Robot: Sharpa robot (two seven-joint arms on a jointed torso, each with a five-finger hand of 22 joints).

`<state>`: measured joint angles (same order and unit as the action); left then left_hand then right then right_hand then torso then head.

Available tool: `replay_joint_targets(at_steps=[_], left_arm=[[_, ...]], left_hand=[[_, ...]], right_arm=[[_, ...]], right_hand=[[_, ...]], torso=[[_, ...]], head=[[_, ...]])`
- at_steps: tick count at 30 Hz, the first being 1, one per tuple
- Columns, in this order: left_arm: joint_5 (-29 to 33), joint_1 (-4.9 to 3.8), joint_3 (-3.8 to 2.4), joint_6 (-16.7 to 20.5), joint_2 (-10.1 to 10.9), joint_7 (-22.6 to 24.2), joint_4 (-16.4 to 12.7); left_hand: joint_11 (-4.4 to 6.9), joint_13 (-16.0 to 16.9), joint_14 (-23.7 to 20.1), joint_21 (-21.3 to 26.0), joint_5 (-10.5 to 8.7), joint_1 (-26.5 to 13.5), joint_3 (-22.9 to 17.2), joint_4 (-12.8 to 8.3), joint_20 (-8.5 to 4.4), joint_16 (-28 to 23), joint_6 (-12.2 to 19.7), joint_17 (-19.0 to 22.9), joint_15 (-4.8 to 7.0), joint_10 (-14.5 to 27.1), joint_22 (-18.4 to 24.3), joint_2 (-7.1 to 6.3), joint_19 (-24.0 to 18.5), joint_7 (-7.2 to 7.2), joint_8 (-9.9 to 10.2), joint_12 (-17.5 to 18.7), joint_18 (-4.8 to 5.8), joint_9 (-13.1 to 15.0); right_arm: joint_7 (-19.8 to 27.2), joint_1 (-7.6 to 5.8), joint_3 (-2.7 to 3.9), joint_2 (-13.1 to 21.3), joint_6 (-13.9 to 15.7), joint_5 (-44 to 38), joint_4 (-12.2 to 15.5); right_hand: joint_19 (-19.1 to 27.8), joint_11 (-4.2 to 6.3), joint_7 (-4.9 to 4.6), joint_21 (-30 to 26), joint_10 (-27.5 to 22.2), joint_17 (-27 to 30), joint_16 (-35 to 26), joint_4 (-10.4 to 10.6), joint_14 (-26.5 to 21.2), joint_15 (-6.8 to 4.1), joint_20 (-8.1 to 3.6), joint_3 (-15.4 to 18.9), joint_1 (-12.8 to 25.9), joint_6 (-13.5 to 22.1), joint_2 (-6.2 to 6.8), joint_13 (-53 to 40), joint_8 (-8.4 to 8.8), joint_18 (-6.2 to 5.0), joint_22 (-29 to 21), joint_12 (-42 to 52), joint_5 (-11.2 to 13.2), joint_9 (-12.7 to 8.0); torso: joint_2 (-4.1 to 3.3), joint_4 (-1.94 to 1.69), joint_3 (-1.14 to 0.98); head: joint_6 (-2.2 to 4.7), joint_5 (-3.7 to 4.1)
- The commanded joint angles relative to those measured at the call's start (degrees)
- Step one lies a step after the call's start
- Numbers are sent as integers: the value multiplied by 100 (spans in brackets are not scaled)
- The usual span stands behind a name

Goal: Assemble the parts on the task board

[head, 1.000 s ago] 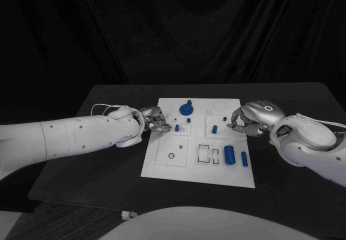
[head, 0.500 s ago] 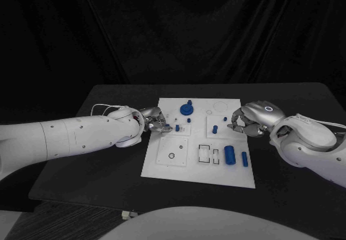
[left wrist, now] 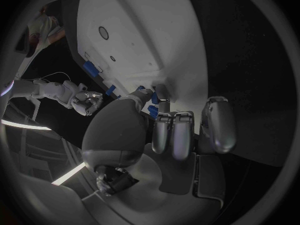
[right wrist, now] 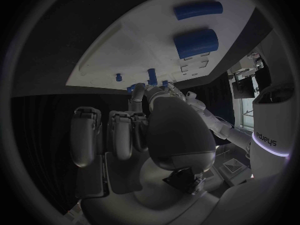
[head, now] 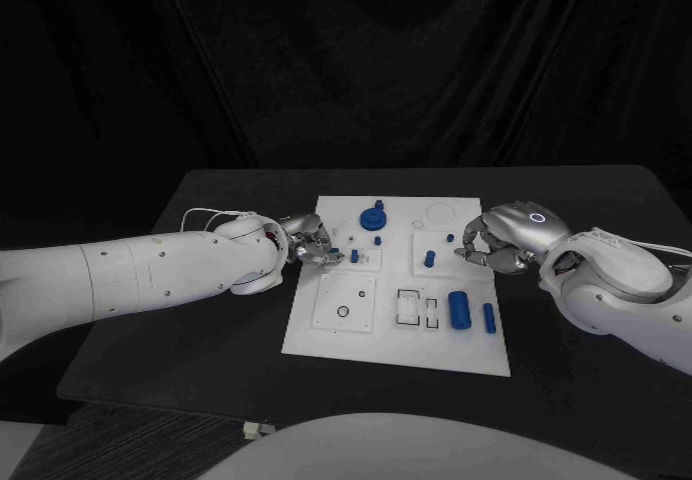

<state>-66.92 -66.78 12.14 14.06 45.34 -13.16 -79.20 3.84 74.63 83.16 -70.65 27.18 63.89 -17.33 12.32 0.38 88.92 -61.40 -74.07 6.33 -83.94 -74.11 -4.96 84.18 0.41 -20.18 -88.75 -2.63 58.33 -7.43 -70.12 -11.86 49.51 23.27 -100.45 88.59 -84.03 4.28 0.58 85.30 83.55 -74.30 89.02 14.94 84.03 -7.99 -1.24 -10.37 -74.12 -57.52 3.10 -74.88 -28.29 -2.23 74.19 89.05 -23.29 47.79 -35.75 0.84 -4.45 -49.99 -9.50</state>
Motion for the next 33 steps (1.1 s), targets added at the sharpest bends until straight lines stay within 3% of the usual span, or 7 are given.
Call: replay_joint_targets(at_steps=[1,4,13,14,18,21,33], left_arm=[[-14,27,9,-45,-7,113,8],[-14,27,9,-37,-1,143,5],[102,24,6,41,88,266,-83],[126,20,5,60,113,290,-114],[162,-28,3,40,182,330,-210],[178,-125,2,-218,216,288,-254],[634,-611,0,-1969,117,-116,-103]], left_hand=[[0,1505,652,15,508,116,-100,60,-54,-7,39,-1467,35,-582,-1094,172,15,-18,226,-73,-111,-145],[3,1503,652,16,682,147,-130,43,-55,-7,38,-1467,36,-581,-1094,174,14,-21,226,-71,-111,-134],[11,1505,653,5,949,229,-206,-25,-59,-2,23,-1472,42,-583,-1096,149,17,-28,215,-74,-109,-111],[14,1506,655,0,1075,262,-255,-47,-63,4,11,-1478,45,-583,-1098,157,19,-29,207,-76,-109,-99],[15,1510,658,3,1114,277,-272,-61,-63,16,5,-1492,45,-586,-1097,145,18,-31,202,-81,-109,-92],[15,1516,661,3,1120,282,-274,-69,-63,25,2,-1501,45,-591,-1097,129,18,-31,199,-91,-109,-89],[11,1509,660,76,954,339,-303,-145,-61,23,23,-1500,41,-585,-1079,46,-12,-27,224,-79,-121,-89]], right_arm=[[-114,15,4,4,15,-12,2],[-114,16,4,4,13,-12,2],[-114,16,4,3,-2,-12,-5],[-114,16,4,3,-5,-12,-7],[-117,16,4,2,-18,-12,-11],[-121,16,4,1,-30,-12,-15],[-126,16,4,-15,-63,-12,-28]], right_hand=[[-292,-11,2,-89,645,-1309,-6,24,545,2,-11,-200,-97,39,-9,-1512,125,73,1380,95,-118,24],[-292,-11,2,-89,645,-1309,-6,24,545,2,-11,-200,-97,39,-9,-1512,125,73,1380,95,-118,24],[-292,-11,2,-89,645,-1309,-6,24,545,2,-11,-200,-97,39,-9,-1512,125,73,1380,95,-118,24],[-287,-13,0,-99,645,-1301,-9,24,543,3,-10,-209,-102,36,-6,-1512,132,70,1376,95,-121,25],[-287,-13,0,-99,645,-1301,-9,24,543,3,-10,-209,-102,36,-6,-1512,132,70,1376,95,-121,25],[-287,-13,0,-99,645,-1301,-9,24,543,3,-10,-209,-102,36,-6,-1512,132,70,1376,95,-121,25],[-286,-13,-1,-102,645,-1300,-10,25,543,3,-10,-212,-102,35,-5,-1512,134,70,1376,95,-122,26]], torso=[[0,0,-1],[0,1,-1],[1,1,0],[0,1,-1],[1,0,-1],[1,0,0],[6,4,-3]], head=[[-1,-4],[-1,-6],[-1,24],[-1,33],[-1,32],[-1,26],[-1,43]])
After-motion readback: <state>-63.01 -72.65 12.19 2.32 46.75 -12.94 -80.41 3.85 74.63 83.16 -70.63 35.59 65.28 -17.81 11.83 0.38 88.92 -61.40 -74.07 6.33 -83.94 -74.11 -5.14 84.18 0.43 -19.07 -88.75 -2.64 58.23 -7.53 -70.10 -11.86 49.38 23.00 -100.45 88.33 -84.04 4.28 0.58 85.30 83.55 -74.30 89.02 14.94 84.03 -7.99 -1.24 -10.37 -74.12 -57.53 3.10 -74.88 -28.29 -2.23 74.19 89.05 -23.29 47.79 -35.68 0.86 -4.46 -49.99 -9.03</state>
